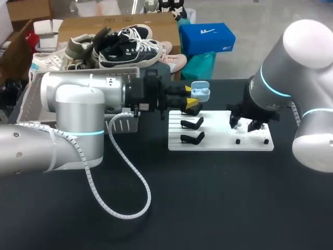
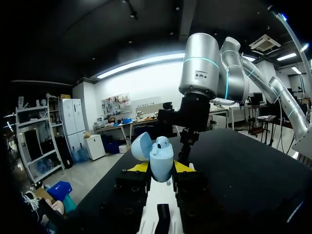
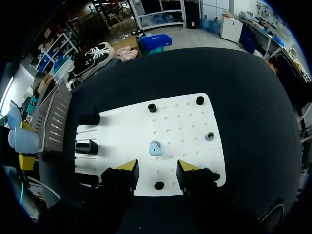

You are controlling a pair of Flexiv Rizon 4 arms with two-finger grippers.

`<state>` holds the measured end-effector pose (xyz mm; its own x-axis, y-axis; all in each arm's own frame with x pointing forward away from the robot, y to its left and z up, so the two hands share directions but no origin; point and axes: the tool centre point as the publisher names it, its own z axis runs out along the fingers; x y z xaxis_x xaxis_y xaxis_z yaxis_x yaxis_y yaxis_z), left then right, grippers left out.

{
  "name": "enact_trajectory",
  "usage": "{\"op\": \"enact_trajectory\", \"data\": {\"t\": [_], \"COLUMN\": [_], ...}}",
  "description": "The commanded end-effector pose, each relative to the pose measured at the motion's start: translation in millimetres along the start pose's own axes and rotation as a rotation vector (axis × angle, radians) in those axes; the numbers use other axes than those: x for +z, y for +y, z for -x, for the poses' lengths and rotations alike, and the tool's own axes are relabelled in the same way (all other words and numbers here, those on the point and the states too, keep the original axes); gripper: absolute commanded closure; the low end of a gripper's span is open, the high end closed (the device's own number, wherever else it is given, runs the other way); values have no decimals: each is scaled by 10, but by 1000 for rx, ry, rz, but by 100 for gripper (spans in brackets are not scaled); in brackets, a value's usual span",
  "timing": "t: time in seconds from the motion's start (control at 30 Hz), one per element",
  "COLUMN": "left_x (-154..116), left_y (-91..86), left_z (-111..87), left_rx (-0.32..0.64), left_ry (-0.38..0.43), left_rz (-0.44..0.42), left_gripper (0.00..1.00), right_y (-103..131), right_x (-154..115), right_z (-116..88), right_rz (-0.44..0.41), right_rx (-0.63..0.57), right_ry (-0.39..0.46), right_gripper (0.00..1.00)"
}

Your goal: Pick up each earbud case from the left stands, insert the matching earbuds, close the lid, and place the case in the box.

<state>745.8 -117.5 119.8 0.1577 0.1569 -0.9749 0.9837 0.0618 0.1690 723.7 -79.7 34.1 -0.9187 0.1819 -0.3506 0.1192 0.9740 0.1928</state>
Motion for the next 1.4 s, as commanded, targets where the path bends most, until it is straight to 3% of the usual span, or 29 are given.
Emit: {"op": "enact_trajectory", "data": {"t": [0.03, 1.4], "left_x": [0, 0], "left_y": [-7, -7], "left_z": [-3, -3], "left_rx": [1, 1], "left_ry": [-2, -2], "left_rz": [4, 4], "left_gripper": [100, 100], "right_y": [-4, 60], "right_x": [47, 217], "right_z": [11, 110], "right_rz": [5, 21], "right_rx": [2, 39], "right_ry": [-4, 46], "right_gripper": [52, 55]}}
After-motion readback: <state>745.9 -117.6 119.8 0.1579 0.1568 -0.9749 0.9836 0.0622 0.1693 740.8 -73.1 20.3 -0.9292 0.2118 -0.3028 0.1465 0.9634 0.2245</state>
